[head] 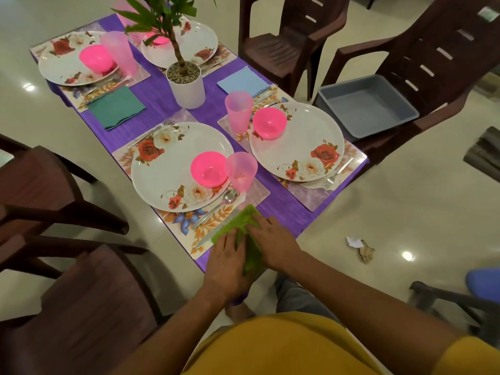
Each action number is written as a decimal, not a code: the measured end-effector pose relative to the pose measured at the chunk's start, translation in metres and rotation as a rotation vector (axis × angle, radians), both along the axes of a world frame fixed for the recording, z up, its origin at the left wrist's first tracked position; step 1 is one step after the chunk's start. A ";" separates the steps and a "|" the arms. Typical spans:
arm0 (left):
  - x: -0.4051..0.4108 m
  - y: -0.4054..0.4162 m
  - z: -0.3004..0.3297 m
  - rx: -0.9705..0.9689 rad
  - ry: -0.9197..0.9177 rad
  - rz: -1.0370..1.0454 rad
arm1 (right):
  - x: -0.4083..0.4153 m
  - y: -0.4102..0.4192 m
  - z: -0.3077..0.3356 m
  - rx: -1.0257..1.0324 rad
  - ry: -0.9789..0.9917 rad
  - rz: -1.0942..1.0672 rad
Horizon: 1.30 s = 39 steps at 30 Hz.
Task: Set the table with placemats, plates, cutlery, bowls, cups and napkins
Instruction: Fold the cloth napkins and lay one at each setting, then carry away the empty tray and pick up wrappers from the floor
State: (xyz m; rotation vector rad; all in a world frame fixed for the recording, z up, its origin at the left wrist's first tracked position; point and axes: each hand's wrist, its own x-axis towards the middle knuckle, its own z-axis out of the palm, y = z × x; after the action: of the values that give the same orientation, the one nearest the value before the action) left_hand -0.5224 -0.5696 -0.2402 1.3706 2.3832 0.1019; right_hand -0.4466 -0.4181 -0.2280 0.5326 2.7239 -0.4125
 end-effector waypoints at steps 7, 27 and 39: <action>-0.006 0.004 -0.002 -0.034 -0.041 0.006 | -0.005 0.004 -0.003 -0.013 0.003 -0.005; 0.039 0.181 0.061 0.421 -0.461 0.237 | 0.106 0.173 0.054 -0.265 0.427 -0.409; 0.118 0.373 0.078 0.436 -0.522 0.085 | 0.211 0.350 0.078 -0.202 0.433 -0.520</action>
State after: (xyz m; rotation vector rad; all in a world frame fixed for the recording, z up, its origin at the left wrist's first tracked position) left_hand -0.4049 -0.1969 -0.1617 1.2166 2.0327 0.9291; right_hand -0.2354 -0.0679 -0.1505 1.2193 2.8564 -1.0262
